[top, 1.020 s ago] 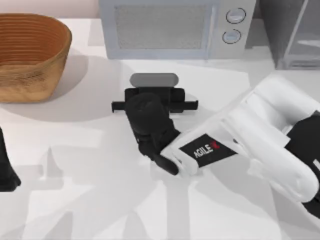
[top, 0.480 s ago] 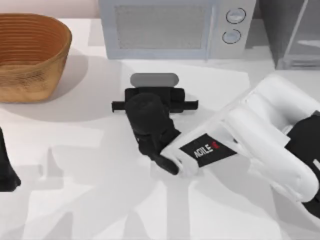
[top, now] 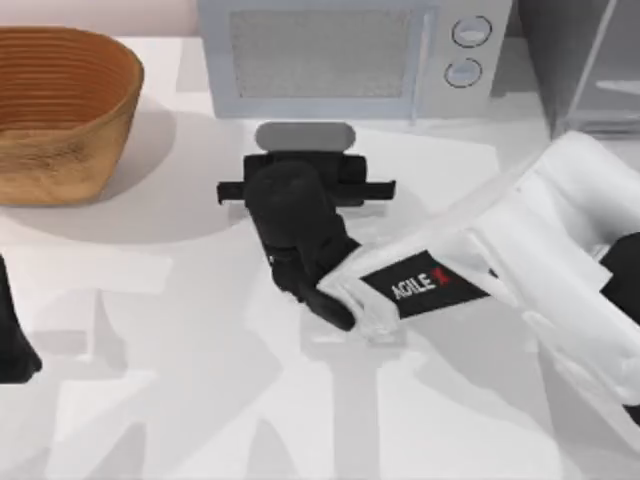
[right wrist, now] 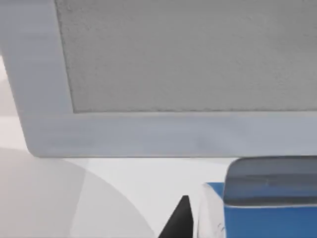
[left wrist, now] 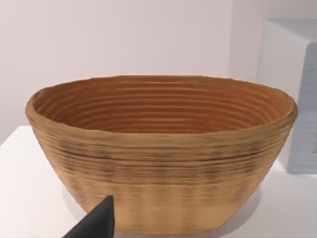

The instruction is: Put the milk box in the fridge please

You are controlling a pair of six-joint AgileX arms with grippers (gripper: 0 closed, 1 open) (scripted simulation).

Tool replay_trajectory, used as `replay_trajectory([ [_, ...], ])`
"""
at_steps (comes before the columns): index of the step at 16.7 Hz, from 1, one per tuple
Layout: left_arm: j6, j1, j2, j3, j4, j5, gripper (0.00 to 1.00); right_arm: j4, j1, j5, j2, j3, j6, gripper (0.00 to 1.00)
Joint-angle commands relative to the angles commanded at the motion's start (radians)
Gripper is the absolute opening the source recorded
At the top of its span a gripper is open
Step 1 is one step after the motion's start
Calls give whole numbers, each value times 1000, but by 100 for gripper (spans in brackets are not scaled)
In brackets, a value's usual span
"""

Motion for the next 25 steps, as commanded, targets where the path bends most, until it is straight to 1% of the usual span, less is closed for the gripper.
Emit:
replay_trajectory([
  [5,0,0,0,0,0,0,100,-240,-1,-1,-184,27,4,0],
  [8,0,0,0,0,0,0,100,-336,-1,-1,-269,43,3,0],
  [16,0,0,0,0,0,0,100,-346,-10,-13,-310,29,0,0],
  [20,0,0,0,0,0,0,100,-355,-66,-84,-486,-75,-22,0],
  [25,0,0,0,0,0,0,100,-399,-199,-226,-868,-320,-68,0],
])
